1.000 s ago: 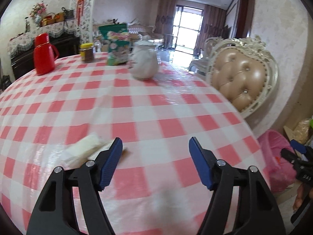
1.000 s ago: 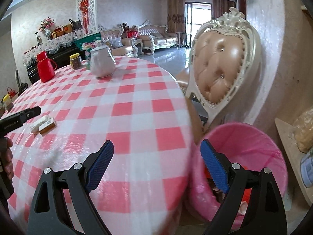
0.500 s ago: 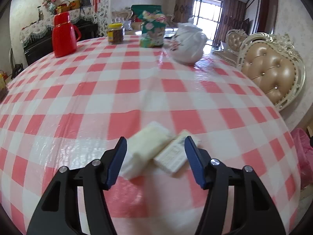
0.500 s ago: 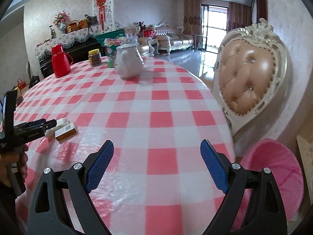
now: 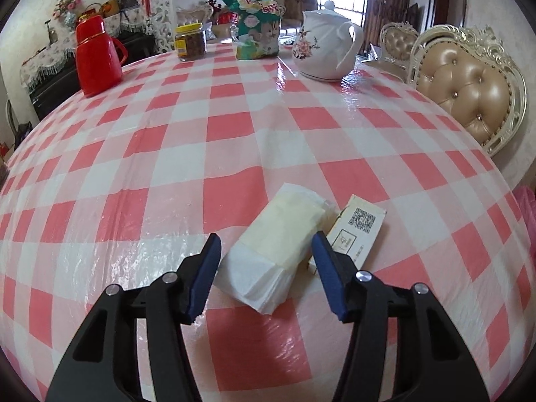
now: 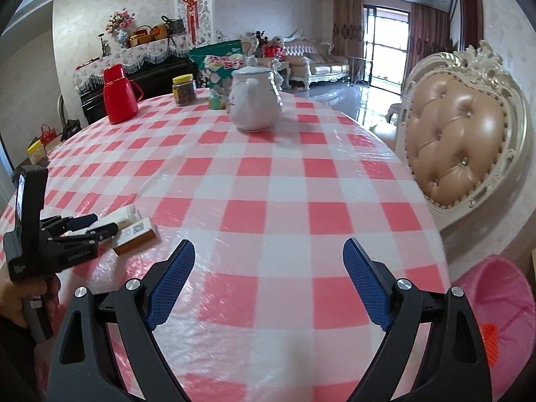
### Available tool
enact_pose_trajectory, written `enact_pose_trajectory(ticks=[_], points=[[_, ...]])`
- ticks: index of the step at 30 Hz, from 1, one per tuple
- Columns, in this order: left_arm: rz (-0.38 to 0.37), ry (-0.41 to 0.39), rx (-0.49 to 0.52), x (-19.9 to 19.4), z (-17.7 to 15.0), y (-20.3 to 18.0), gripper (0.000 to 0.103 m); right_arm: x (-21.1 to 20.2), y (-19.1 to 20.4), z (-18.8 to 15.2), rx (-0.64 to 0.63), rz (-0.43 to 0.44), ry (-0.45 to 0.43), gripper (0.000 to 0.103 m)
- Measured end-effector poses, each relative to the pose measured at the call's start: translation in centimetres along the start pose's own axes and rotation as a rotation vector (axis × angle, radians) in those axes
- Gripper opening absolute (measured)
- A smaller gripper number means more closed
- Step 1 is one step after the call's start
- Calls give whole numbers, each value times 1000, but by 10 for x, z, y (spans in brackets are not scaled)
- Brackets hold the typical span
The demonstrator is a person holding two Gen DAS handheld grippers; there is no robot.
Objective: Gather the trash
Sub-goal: 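Grasp the white tissue pack with the left tool while the right tool grasps the small white box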
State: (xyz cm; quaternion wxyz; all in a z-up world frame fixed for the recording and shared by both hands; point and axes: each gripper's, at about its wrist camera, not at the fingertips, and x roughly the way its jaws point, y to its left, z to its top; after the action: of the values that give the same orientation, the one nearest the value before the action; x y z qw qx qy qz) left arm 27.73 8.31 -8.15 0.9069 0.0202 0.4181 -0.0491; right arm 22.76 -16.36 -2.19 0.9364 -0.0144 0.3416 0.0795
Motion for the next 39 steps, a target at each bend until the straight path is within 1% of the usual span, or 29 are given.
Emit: enact_pose_trajectory(ticks=[3,5,11,17,28,33,35,39], points=[[-4,9,28,-1,1,2,56,8,14,4,-14,23,5,85],[13,23,31,0,1,5,52,13,23,6,-22,37,12,85],[7,43,19,2,0,13,48,29,45,8,-36,73,42,85],[11,53,-28,0,0,24,39,47,71,11,-52,99,74,85],[18,43,-105,-5,2,46,37,86,120,10,-105,111,137,85],[29,22,-144,-13,4,58,37,99,138,10,-122,112,160,79],[31,15,-159,-14,5,62,37,106,145,9,-128,104,179,73],[27,4,-176,-18,6,66,37,111,153,9,-142,97,193,68]])
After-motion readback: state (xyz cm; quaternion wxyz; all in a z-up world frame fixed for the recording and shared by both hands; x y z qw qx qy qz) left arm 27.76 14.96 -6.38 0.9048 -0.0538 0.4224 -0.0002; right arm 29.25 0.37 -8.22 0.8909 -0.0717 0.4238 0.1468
